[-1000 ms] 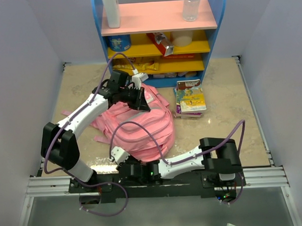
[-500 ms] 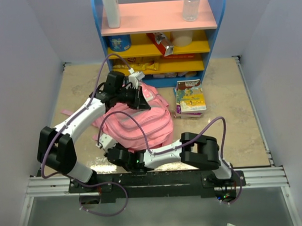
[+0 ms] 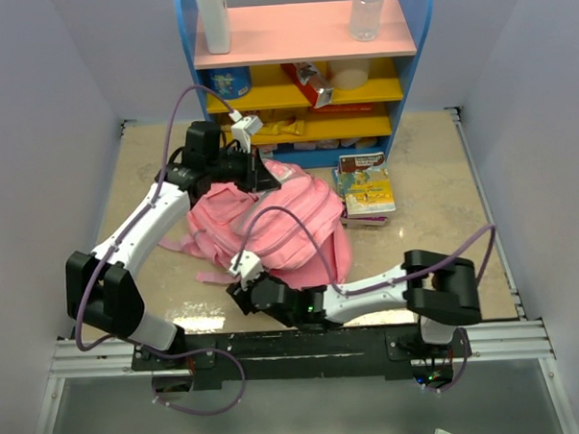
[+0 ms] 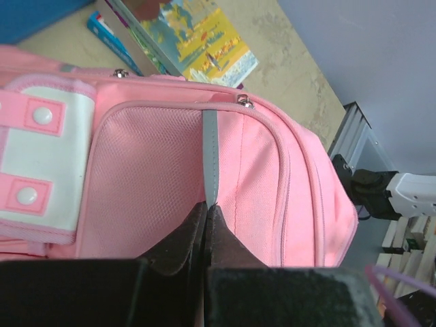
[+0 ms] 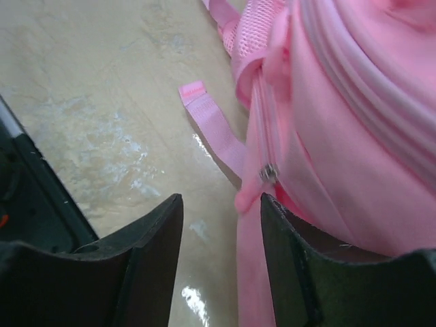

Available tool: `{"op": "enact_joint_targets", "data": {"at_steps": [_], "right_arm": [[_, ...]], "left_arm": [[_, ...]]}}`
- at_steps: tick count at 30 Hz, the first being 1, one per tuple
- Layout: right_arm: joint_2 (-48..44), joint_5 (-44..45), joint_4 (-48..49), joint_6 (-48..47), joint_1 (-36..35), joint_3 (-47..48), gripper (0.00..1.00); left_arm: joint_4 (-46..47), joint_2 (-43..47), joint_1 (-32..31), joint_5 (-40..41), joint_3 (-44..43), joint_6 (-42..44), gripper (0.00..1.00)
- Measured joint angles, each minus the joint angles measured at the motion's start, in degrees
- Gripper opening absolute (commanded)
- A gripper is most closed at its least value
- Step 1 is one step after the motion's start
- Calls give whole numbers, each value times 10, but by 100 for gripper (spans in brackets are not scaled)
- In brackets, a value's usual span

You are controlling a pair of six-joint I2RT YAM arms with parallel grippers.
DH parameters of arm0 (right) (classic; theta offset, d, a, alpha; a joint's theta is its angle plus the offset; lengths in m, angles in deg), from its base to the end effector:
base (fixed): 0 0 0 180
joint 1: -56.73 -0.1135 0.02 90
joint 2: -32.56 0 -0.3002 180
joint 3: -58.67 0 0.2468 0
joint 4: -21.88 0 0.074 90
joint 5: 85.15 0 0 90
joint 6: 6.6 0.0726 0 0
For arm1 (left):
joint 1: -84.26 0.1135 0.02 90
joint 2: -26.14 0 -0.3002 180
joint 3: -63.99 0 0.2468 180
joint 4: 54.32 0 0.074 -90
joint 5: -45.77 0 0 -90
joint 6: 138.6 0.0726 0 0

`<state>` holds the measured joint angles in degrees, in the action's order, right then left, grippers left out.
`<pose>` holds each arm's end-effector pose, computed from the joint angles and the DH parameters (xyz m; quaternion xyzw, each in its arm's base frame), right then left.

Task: Pack the student bag
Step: Unzip the student bag at the center of the board.

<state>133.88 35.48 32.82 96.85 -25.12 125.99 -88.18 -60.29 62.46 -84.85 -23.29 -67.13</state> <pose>0.0946 0.3997 0.2164 -0.3317 0.7473 0.2447 0.5212 0.3133 -0.1762 0.3464 0.1890 0.8192 -0.4406 0.3148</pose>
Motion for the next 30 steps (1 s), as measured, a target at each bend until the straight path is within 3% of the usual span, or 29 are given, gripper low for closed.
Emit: {"op": "enact_joint_targets", "data": {"at_steps": [7,18,25,30], "right_arm": [[-134,33,-21,141,5,-121,47],[-184,31,-179,351,61,-187,50],[-306,-37,-196,346,215,-227,49],[-310,-102,-208,311,333,-220,46]], "left_arm": [[-30,35,38,20,-17,69,0],[-40,84,50,10,85,136,0],[-58,104,91,-14,136,148,0],[-106,115,151,-35,160,167,0]]}}
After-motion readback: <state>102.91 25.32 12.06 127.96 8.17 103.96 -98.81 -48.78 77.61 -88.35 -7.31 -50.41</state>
